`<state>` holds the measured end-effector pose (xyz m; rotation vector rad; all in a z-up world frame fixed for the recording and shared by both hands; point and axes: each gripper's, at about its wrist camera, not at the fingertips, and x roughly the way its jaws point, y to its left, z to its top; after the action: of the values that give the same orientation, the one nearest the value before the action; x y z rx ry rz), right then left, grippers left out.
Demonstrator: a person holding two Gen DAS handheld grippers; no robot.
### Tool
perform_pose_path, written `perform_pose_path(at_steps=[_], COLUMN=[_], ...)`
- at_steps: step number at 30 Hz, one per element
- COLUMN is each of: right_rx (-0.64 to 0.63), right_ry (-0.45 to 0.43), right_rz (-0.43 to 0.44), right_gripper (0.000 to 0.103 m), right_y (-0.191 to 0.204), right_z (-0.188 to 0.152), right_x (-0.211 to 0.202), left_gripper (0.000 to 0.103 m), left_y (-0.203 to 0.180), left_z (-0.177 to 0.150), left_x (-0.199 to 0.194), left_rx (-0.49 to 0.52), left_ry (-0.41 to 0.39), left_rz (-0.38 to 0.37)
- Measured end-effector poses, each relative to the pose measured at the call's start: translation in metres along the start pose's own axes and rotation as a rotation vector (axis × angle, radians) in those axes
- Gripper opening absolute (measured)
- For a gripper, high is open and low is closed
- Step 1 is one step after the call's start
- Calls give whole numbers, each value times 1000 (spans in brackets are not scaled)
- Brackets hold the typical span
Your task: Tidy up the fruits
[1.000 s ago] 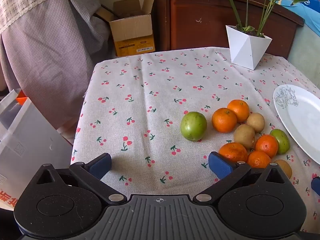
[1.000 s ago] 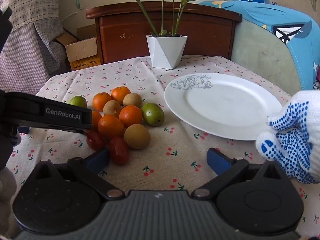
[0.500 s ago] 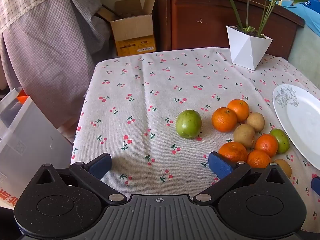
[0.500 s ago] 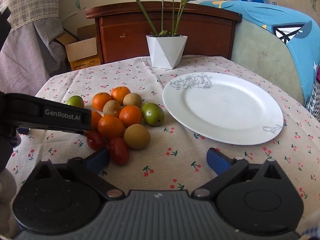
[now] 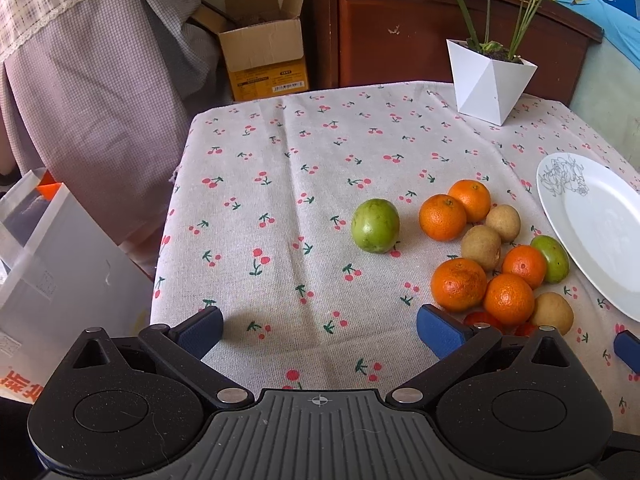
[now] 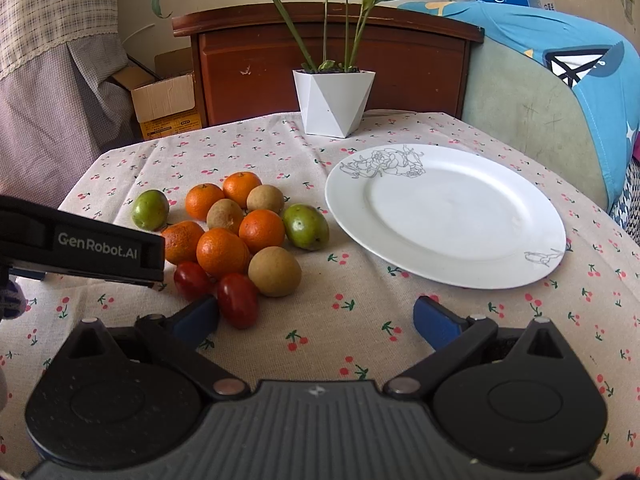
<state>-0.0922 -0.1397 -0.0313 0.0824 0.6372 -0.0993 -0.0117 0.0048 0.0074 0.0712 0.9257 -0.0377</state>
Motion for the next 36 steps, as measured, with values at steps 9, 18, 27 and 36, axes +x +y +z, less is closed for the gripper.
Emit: perform_pose_path(at_steps=[9, 18, 27, 36], right_rx=[-4, 89, 190, 170], right_ry=[170, 187, 211, 239], right_rz=[16, -67, -113, -117], right_gripper=[102, 102, 102, 102], right_y=[2, -8, -22, -13], right_z=[7, 20, 41, 43], right_x=[-12, -23, -20, -18], left_gripper=[103, 103, 103, 103], left_y=[4, 15, 23, 19], left_z=[1, 5, 4, 0], left_x=[-17, -38, -43, -42], left_rx=[4, -10, -11, 10], left_ry=[-1, -38, -47, -33], left_rz=[-39, -21, 10, 6])
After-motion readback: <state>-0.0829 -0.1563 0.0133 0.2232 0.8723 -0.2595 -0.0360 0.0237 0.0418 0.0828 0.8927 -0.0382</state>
